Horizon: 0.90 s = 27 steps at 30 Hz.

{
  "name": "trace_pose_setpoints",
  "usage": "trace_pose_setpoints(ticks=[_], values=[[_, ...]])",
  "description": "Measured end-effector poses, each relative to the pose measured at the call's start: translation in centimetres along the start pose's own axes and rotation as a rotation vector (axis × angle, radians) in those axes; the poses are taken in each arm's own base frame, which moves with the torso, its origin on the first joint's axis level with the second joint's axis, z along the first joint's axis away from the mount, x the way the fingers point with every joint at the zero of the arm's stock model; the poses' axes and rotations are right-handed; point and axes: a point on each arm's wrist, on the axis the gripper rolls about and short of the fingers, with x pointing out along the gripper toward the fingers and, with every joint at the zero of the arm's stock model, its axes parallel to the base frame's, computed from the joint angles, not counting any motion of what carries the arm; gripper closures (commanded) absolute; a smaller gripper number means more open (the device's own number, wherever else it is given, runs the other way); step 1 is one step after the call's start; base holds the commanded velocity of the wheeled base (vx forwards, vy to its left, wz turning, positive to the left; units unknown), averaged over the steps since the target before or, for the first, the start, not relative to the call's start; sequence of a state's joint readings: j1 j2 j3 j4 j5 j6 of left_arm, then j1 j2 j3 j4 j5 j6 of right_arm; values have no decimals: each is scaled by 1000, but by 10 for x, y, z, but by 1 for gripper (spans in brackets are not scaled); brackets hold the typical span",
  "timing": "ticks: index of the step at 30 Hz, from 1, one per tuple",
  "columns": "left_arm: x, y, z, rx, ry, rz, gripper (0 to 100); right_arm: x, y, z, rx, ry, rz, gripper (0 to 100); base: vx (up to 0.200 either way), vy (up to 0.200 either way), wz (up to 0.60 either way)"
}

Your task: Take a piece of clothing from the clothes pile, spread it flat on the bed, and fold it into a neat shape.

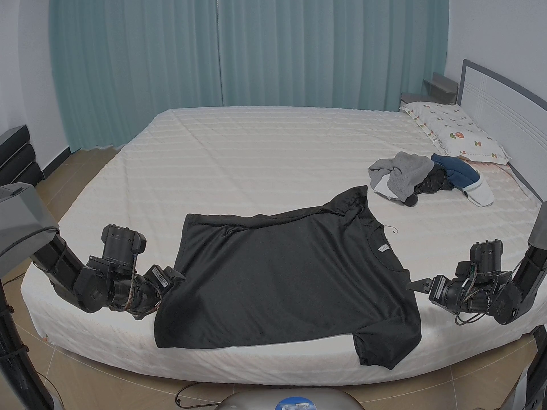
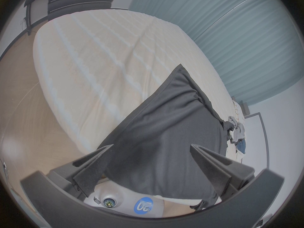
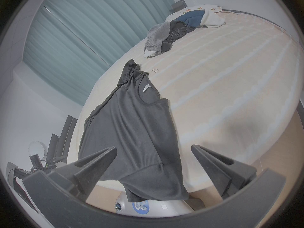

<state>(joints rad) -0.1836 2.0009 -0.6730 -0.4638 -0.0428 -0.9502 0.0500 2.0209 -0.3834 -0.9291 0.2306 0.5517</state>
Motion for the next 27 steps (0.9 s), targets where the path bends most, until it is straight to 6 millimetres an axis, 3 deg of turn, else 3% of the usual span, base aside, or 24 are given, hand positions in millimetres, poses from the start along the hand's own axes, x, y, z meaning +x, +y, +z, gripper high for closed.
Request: trace_pose_setpoints(ticks=[11, 20, 27], values=[[4, -10, 24, -35, -60, -37, 0, 6, 4, -3, 71, 21, 15, 0, 0, 0, 0], [18, -38, 53, -39, -128, -105, 0, 11, 10, -1, 160, 32, 49, 0, 0, 0, 0], [47, -76, 91, -36, -195, -177, 0, 14, 11, -1, 189, 50, 68, 0, 0, 0, 0]])
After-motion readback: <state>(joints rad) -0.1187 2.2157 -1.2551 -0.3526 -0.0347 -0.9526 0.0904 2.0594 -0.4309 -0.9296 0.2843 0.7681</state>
